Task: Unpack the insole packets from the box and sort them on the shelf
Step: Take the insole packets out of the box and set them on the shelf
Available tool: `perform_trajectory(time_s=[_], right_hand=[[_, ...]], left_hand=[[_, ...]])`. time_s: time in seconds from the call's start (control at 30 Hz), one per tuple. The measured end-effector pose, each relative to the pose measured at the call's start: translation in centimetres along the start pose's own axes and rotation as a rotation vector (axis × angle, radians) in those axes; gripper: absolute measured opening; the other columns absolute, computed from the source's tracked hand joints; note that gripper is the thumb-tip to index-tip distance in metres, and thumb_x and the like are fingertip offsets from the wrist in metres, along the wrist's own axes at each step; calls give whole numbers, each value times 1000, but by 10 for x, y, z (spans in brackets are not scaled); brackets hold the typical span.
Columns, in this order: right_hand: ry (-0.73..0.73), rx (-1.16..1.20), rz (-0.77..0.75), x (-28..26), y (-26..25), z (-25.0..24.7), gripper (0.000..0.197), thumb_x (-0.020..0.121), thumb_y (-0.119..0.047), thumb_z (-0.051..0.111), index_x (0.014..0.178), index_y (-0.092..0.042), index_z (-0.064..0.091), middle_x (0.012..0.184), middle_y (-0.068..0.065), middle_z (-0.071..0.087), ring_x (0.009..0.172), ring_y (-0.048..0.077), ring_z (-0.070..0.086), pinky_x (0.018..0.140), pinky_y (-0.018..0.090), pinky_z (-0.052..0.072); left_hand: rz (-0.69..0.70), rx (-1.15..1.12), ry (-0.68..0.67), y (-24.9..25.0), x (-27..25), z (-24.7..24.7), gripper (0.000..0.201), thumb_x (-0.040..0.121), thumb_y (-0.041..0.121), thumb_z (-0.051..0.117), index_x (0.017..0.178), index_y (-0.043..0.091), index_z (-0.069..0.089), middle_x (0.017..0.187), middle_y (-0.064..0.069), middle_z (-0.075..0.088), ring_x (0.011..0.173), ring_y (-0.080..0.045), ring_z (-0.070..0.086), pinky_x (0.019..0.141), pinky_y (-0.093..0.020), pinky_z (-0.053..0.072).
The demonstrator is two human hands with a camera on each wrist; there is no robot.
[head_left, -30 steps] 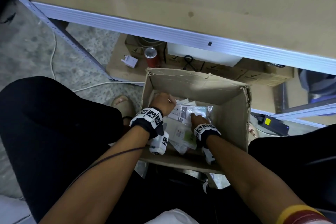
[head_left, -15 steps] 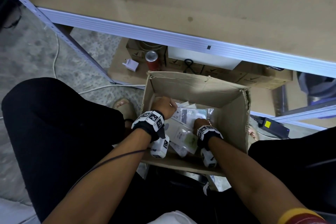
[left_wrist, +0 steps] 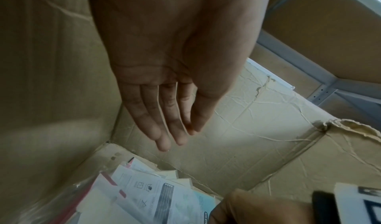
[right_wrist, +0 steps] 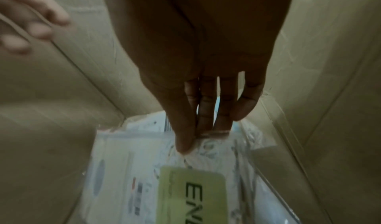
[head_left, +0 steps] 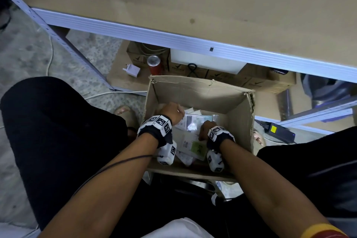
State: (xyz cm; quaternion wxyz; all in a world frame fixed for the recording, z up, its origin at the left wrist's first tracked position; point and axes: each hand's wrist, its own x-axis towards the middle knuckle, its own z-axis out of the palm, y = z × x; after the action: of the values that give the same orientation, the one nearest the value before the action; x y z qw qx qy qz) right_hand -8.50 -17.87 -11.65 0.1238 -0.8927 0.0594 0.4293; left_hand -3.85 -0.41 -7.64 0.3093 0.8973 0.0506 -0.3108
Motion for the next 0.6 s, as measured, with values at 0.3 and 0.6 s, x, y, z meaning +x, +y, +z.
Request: perform_trajectory(time_s=[0.3,0.6], right_hand=[[91,17,-91,-33,14,-27,34,88,-28,71,112,-4,73,119,12,70,110,28,65,95,36,52],[283,125,-65,-58,31,-58,18,80,-16,76,63,-20,73,81,0,76,87,18,70,78,26,56]], left_hand=[[16,-133,-17,3,17,7,20,90,8,56,88,8,75,97,-17,75,85,-27,69,87,-37,59],[-55,-81,-49,-7,18,12,18,86,14,65,93,2,76,98,-18,75,93,-30,73,87,-38,60]])
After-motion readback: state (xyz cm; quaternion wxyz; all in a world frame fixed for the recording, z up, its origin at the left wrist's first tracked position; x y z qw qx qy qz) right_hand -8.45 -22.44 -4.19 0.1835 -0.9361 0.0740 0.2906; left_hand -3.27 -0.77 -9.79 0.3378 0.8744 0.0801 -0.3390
